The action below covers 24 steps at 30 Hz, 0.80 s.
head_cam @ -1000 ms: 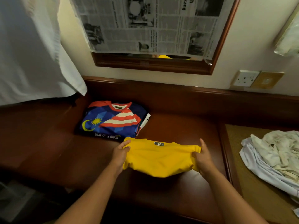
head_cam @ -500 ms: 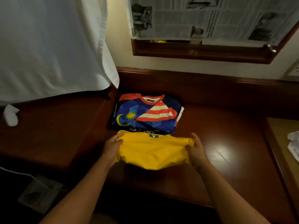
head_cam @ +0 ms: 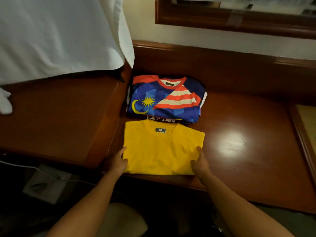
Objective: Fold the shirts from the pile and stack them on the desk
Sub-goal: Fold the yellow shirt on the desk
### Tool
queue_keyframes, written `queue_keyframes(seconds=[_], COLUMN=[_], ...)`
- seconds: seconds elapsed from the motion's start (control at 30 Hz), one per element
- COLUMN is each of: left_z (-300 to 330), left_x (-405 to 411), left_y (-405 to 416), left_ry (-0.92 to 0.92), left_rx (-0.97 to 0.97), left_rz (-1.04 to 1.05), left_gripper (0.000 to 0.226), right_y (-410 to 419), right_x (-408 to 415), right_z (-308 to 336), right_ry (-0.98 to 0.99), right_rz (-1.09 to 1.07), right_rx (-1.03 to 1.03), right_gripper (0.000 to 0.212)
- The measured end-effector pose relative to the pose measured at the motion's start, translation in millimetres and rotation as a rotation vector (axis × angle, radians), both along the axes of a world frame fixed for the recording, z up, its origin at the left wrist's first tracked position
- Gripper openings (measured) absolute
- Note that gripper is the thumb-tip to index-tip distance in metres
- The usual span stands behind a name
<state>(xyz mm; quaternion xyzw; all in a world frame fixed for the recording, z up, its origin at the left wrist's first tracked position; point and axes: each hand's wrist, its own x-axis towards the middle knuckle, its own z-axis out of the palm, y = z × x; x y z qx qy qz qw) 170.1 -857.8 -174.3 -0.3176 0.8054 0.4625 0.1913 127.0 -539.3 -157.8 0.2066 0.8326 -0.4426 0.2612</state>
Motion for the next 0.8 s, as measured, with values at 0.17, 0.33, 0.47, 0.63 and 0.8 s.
queue_keyframes(seconds=[0.17, 0.33, 0.47, 0.63, 0.8], left_z=[-6.7, -8.6, -6.0, -9.9, -22.7], left_x=[-2.4, -10.2, -2.9, 24.4, 52.9], left_y=[-5.2, -15.8, -22.6, 1.7, 24.1], left_ry=[0.054, 0.077, 0.042, 0.166, 0.072], left_rx=[-0.089, -0.255, -0.377, -0.639, -0.642], left_rz=[-0.07, -0.027, 0.02, -0.226, -0.512], left_gripper=[0.061, 0.057, 0.053, 0.051, 0.059], right_y=[-7.3, -20.9, -24.8, -31.4, -46.3], right_x=[-3.2, -3.9, 0.7, 22.7, 50.9], right_z=[-6.4, -11.8, -11.9, -17.2, -31.6], right_ry=[0.026, -0.013, 0.059, 0.21, 0.231], right_rz=[0.088, 0.207, 0.374, 0.62, 0.975], right_rx=[0.082, 0.138, 0.261, 0.551, 0.482], right_gripper=[0.07, 0.063, 0.06, 0.058, 0.06])
